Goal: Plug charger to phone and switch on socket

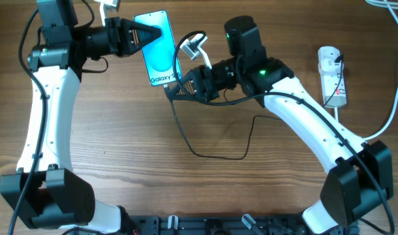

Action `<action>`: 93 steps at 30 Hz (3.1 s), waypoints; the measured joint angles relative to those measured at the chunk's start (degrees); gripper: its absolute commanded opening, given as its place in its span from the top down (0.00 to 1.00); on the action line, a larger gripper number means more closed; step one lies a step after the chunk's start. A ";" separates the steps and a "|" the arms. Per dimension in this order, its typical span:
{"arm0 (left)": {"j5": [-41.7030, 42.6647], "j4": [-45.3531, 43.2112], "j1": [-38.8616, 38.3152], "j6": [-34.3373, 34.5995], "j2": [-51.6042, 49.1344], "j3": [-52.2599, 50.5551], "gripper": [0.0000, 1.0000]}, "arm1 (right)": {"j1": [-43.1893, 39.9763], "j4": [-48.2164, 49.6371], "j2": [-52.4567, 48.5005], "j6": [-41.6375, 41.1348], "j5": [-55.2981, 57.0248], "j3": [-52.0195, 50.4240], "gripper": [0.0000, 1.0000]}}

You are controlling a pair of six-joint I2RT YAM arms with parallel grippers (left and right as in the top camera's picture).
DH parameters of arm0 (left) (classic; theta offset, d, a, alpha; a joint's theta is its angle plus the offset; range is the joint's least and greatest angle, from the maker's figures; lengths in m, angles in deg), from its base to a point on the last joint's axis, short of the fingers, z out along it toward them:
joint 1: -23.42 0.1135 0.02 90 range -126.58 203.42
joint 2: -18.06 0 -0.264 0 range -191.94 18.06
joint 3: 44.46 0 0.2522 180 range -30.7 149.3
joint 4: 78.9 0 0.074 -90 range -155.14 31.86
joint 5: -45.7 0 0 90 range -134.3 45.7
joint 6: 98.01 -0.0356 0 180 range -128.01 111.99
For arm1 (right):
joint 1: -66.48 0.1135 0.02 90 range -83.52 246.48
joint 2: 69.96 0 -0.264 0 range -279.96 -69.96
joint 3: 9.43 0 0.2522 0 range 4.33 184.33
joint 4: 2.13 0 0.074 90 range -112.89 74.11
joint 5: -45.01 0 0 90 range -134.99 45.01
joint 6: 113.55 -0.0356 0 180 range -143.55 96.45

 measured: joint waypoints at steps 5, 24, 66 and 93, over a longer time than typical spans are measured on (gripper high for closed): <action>0.00 0.02 0.00 0.00 0.00 0.00 0.96 | -0.07 -0.02 0.00 0.00 0.00 0.00 0.95; 0.00 0.00 0.00 0.00 0.00 0.00 0.96 | -0.17 -0.02 0.00 0.02 0.02 0.00 0.96; 0.13 -0.39 0.07 -0.07 0.00 0.00 0.96 | -1.62 -0.74 0.00 0.31 -1.55 -0.02 0.96; 0.13 -0.39 0.07 -0.48 0.00 0.00 0.96 | -1.75 -1.90 0.00 0.31 -0.79 -0.07 0.96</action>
